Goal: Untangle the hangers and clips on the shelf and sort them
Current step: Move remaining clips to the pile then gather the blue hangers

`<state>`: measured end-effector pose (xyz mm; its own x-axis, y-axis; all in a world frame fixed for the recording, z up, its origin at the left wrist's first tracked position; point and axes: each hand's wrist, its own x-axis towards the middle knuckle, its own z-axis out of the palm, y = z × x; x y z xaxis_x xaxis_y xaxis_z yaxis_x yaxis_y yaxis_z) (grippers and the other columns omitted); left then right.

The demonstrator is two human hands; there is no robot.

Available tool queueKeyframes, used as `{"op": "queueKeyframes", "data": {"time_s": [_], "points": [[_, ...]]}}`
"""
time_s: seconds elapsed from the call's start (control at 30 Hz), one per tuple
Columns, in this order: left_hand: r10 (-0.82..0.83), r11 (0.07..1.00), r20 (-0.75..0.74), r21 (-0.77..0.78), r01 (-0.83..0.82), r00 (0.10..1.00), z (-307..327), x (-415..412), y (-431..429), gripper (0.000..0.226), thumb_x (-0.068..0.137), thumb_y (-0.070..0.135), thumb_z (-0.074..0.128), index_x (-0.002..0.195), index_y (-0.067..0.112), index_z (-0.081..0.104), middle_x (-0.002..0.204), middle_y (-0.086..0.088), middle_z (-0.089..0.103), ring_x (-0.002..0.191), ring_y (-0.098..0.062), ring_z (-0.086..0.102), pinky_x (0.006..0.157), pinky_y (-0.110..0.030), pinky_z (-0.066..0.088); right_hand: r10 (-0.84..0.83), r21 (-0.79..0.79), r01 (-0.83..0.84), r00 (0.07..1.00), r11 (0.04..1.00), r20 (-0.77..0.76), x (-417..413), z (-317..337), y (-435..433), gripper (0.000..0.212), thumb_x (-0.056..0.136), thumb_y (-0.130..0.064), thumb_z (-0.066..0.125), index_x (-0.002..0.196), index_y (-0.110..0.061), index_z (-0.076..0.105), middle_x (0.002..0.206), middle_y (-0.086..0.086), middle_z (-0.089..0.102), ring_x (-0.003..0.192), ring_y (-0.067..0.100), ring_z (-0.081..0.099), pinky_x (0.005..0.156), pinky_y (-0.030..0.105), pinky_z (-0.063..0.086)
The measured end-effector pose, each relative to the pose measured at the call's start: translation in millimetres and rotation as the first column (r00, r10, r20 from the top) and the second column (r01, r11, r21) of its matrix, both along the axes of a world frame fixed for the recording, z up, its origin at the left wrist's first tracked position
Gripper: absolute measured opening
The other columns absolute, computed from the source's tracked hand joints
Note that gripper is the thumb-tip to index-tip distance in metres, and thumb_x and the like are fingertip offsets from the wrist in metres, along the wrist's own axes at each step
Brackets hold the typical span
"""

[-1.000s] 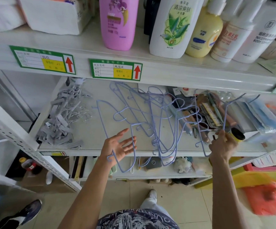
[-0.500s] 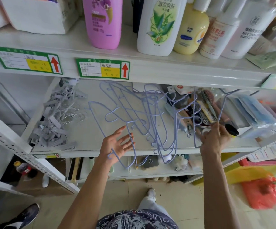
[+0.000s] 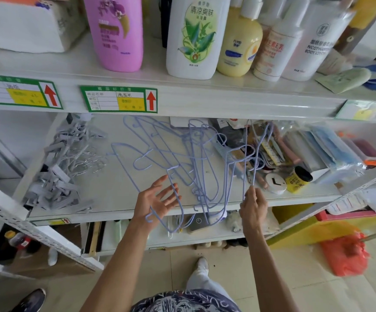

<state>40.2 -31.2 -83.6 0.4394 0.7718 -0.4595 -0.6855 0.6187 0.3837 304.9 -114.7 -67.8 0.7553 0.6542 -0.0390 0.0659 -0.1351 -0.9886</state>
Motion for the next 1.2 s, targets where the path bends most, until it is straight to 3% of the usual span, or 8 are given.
{"op": "queueKeyframes", "data": {"time_s": [0.2,0.4,0.5,0.6,0.63,0.8,1.0,1.2], "points": [[0.006,1.000,0.028,-0.004,-0.006,1.000,1,-2,1,0.050,0.092,0.011,0.049,0.142,0.011,0.051,0.133,-0.026,0.053,0.125,-0.041,0.054,0.096,-0.054,0.049,0.358,-0.374,-0.328,0.933,0.868,0.014,34,-21,-23,0.058,0.097,-0.058,0.045,0.056,-0.017,0.043,0.048,0.000,0.034,0.041,0.013,0.029,0.046,0.026,0.027],[0.005,1.000,0.039,-0.007,-0.004,0.999,0,-2,1,0.051,0.091,0.011,0.049,0.142,0.012,0.050,0.134,-0.027,0.052,0.123,-0.041,0.055,0.099,-0.054,0.047,0.564,-0.717,-0.255,0.794,0.649,0.227,44,-23,-32,0.057,0.098,-0.053,0.048,0.051,-0.021,0.050,0.049,-0.005,0.050,0.053,0.019,0.051,0.055,0.029,0.038],[0.003,1.000,0.044,-0.002,-0.002,0.999,-1,-2,0,0.050,0.091,0.011,0.050,0.142,0.011,0.051,0.134,-0.027,0.053,0.125,-0.041,0.054,0.100,-0.055,0.047,0.604,-0.661,-0.154,0.594,0.734,0.531,45,-20,-36,0.033,0.089,-0.031,0.070,0.064,-0.021,0.052,0.050,-0.002,0.050,0.047,0.019,0.052,0.046,0.027,0.039],[0.010,1.000,0.039,-0.001,-0.010,0.999,-1,-2,0,0.048,0.092,0.012,0.050,0.140,0.011,0.053,0.133,-0.027,0.053,0.123,-0.042,0.055,0.098,-0.055,0.048,0.514,-0.622,-0.082,0.651,0.779,0.558,39,-9,-36,0.057,0.100,-0.036,0.055,0.049,-0.018,0.035,0.041,-0.004,0.038,0.038,0.013,0.033,0.041,0.025,0.027],[0.011,1.000,0.042,-0.001,-0.011,0.999,-2,-2,0,0.047,0.093,0.012,0.051,0.140,0.011,0.053,0.133,-0.027,0.053,0.122,-0.042,0.056,0.098,-0.055,0.048,0.492,-0.586,-0.054,0.608,0.809,0.623,40,-8,-36,0.060,0.100,-0.037,0.053,0.048,-0.017,0.034,0.040,-0.004,0.035,0.037,0.014,0.030,0.041,0.027,0.025],[0.006,1.000,0.040,0.009,-0.007,0.999,-4,-1,-1,0.047,0.092,0.013,0.051,0.140,0.011,0.053,0.133,-0.026,0.053,0.122,-0.042,0.056,0.101,-0.056,0.046,0.389,-0.537,0.085,0.598,0.839,0.701,47,-6,-36,0.057,0.099,-0.042,0.049,0.050,-0.013,0.042,0.041,0.001,0.041,0.036,0.018,0.035,0.038,0.025,0.021],[0.001,1.000,0.048,0.011,-0.002,0.999,-5,-1,-1,0.049,0.093,0.014,0.051,0.141,0.013,0.052,0.135,-0.026,0.052,0.123,-0.041,0.055,0.101,-0.055,0.046,0.466,-0.719,0.069,0.717,0.692,0.518,52,-25,-29,0.063,0.101,-0.053,0.035,0.062,-0.007,0.052,0.057,0.005,0.054,0.050,0.018,0.046,0.046,0.031,0.031],[-0.011,1.000,0.055,0.014,0.010,0.998,-5,-1,0,0.050,0.092,0.014,0.052,0.142,0.012,0.051,0.138,-0.027,0.050,0.123,-0.041,0.054,0.104,-0.056,0.044,0.218,-0.417,0.155,0.665,0.895,0.715,39,-1,-32,0.060,0.103,-0.035,0.045,0.048,-0.018,0.028,0.039,-0.005,0.025,0.035,0.012,0.020,0.039,0.023,0.015]]}}
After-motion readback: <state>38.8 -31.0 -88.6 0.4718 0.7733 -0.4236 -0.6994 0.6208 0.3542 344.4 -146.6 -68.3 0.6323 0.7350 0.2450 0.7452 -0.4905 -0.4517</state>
